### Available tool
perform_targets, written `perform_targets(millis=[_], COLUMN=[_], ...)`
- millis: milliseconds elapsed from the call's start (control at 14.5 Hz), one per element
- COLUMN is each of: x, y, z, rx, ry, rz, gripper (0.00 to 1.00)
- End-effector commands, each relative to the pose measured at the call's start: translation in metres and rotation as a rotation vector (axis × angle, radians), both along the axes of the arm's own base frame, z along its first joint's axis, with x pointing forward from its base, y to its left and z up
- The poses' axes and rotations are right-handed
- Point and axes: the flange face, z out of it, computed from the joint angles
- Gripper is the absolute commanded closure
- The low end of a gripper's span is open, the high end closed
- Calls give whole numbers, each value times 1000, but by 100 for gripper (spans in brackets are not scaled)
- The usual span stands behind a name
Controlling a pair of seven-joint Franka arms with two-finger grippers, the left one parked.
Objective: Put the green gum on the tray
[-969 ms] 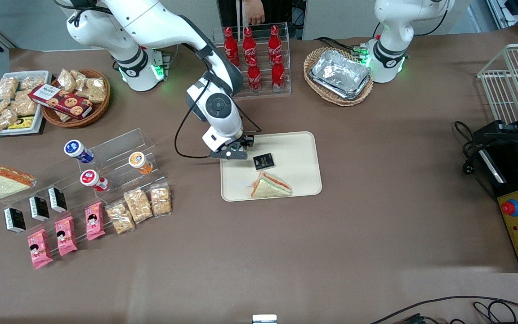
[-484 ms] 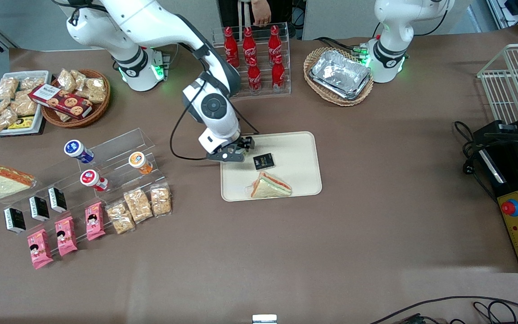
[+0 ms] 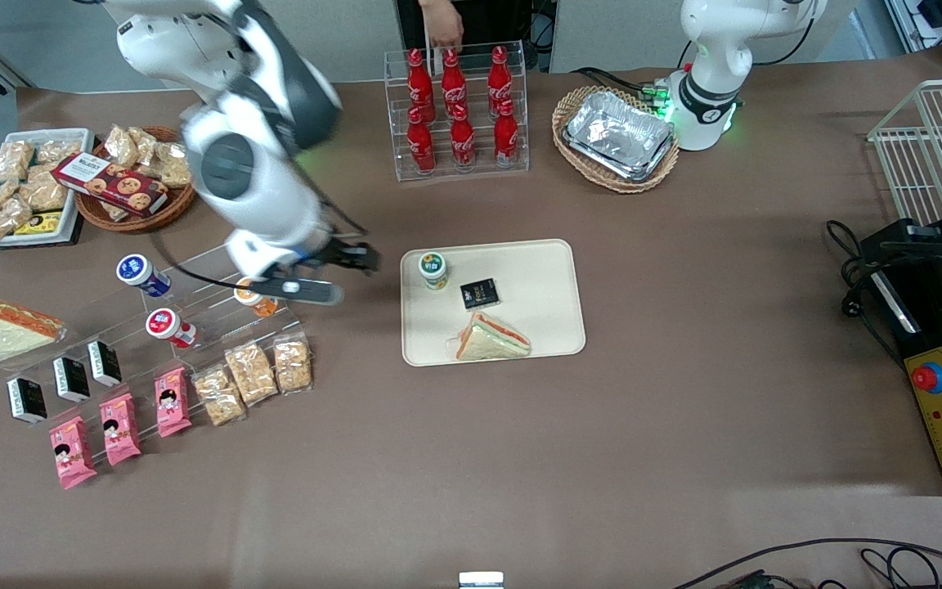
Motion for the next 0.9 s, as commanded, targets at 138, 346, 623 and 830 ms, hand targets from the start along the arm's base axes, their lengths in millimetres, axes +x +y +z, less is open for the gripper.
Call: perform_targets(millis=[138,346,623,830], x=[47,72,82,82], y=[-100,-178,-261,-299], z=[64,94,103,105], rx=[-21,-10,-55,-62], ry=[-58,-119,-152,-158], rz=[102,105,212,251], gripper=[0,0,0,0])
